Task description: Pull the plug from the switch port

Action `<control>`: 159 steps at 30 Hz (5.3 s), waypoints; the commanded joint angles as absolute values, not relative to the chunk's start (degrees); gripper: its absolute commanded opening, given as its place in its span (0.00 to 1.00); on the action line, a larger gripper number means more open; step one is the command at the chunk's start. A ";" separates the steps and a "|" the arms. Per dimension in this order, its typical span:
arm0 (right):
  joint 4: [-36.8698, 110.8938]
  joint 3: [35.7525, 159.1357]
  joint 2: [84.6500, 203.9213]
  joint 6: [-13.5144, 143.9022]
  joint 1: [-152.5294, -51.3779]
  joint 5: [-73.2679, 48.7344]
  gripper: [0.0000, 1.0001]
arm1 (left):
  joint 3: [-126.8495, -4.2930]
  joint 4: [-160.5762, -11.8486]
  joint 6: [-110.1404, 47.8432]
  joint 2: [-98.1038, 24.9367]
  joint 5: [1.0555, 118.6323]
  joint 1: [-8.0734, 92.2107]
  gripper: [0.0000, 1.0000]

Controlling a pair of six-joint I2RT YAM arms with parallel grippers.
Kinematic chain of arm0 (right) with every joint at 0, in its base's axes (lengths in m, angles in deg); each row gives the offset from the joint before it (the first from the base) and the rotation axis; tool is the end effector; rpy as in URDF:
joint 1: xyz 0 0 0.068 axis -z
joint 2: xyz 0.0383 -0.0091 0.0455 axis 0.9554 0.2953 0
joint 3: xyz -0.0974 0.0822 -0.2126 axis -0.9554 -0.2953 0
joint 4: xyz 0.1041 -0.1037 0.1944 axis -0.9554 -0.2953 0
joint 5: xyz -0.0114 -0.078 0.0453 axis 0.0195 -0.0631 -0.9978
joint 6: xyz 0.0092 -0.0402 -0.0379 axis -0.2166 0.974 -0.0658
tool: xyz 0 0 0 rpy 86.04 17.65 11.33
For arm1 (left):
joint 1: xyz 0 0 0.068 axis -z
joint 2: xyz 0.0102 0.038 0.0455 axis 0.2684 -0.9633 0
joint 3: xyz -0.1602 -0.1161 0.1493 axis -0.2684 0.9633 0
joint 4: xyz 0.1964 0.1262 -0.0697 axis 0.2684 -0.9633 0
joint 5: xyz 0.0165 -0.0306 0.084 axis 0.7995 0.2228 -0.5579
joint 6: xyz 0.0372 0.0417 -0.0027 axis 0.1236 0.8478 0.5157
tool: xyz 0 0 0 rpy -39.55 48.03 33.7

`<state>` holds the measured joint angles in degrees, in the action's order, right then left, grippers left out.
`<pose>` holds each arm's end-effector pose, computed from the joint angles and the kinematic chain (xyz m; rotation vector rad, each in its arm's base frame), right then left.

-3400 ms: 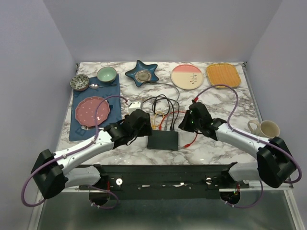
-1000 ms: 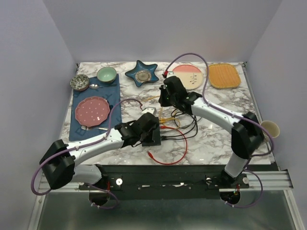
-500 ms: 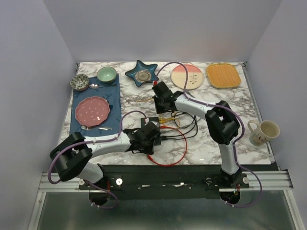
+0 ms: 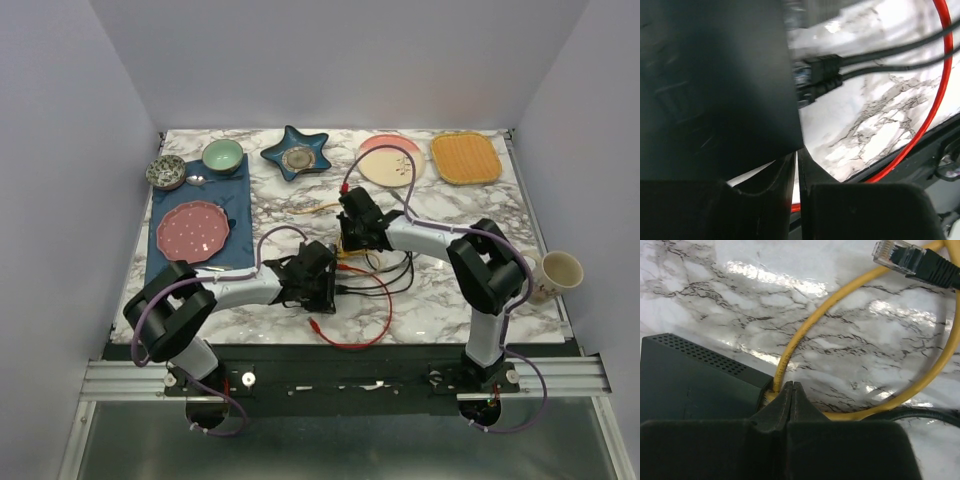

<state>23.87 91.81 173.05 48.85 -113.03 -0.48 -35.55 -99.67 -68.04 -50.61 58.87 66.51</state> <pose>0.2916 0.2429 0.1482 -0.3467 2.5168 0.3605 0.1684 -0.2154 0.1305 0.1103 2.7936 -0.7136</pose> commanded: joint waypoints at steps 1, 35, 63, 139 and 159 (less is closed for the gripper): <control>18.35 82.91 170.53 46.70 -113.87 -8.22 0.04 | -29.61 -105.54 -67.38 -53.73 50.97 57.25 0.22; 21.08 73.93 146.88 42.29 -113.78 -0.30 0.14 | -49.84 -112.67 -63.77 -48.38 40.07 48.26 0.29; 18.54 82.71 167.61 44.32 -110.28 -4.27 0.50 | -40.42 -101.50 -68.61 -57.06 56.94 51.87 0.29; -7.61 86.68 138.62 48.98 -117.74 17.47 0.70 | -50.02 -103.36 -71.33 -55.67 49.38 43.52 0.33; 30.05 93.44 168.14 42.57 -110.27 -9.28 0.01 | -18.55 -49.17 -89.87 -51.07 66.69 42.38 0.86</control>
<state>26.12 91.54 165.92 44.63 -112.46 -4.92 -22.18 -66.12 -83.62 -46.76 61.89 43.16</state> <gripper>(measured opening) 0.012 0.908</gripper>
